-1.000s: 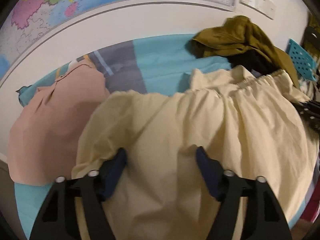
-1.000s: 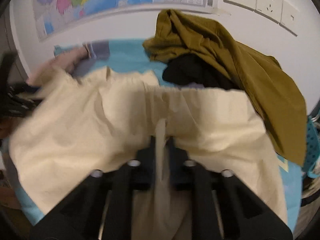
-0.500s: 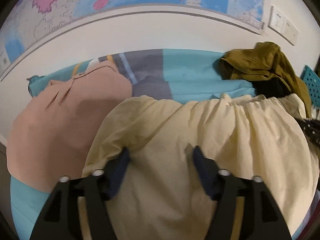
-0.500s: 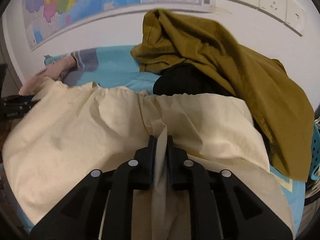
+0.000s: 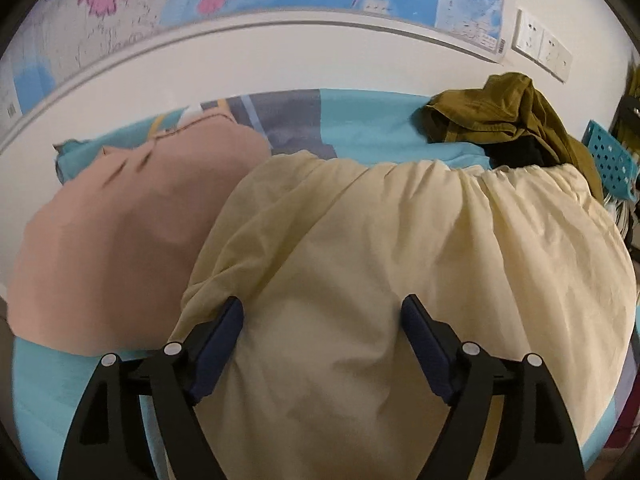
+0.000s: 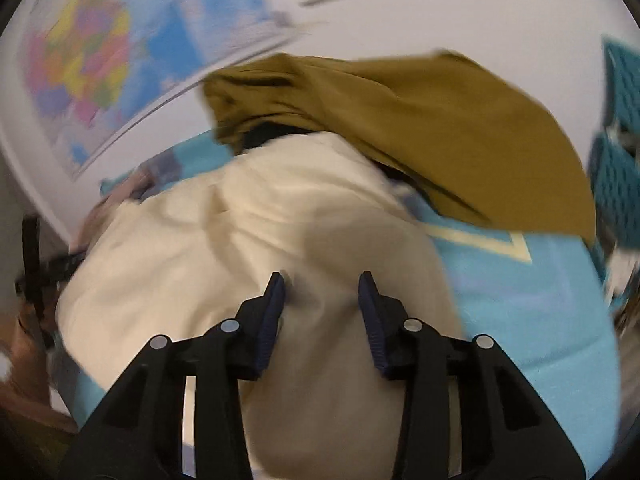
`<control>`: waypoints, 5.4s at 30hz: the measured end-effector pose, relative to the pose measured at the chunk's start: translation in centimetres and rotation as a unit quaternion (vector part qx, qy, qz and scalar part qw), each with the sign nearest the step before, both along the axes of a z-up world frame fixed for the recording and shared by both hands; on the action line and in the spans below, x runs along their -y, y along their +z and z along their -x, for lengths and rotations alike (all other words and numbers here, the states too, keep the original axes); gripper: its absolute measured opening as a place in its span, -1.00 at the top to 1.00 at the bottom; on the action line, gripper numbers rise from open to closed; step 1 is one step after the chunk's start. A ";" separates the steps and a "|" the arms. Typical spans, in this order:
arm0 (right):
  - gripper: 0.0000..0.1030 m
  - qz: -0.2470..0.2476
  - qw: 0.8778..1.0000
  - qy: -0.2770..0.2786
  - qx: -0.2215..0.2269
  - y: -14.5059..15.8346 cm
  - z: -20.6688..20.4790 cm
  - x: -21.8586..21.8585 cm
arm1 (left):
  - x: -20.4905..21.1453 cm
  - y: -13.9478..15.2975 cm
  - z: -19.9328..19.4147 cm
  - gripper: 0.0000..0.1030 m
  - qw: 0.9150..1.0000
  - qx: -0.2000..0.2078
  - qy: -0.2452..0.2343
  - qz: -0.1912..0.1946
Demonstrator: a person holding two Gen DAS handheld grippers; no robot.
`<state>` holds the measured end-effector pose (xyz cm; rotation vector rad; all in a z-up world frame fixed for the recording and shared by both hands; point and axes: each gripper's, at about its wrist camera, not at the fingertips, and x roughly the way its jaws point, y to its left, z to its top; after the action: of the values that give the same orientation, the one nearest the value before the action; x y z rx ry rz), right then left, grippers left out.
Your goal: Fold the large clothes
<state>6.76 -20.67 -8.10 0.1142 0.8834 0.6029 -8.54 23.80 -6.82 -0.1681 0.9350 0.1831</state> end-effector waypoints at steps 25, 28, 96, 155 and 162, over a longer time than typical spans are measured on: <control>0.77 -0.067 0.997 -0.020 0.016 1.9 6.4 11.4 | -0.3 -0.3 0.7 -0.63 1.000 0.009 -0.006 0.004; 0.99 -0.086 0.994 -0.060 0.027 2.3 5.6 13.6 | -0.3 -0.3 0.7 -0.65 1.000 0.010 -0.007 0.003; -0.48 0.061 0.942 0.290 0.158 5.1 17.7 -17.2 | 1.3 -0.3 14.5 -0.76 0.992 0.010 0.046 0.119; -0.40 -0.031 0.967 0.253 0.025 3.8 16.3 -14.9 | 1.0 -2.8 8.2 -0.30 0.924 0.086 0.028 0.372; -0.51 -0.145 0.982 0.063 -0.100 1.9 13.9 -0.1 | 1.4 -2.7 7.7 -0.01 0.946 0.056 0.018 0.318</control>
<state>-7.10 -20.54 -6.17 0.3888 0.9981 0.8485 -16.22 22.43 -9.54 -0.7858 0.8520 -0.1018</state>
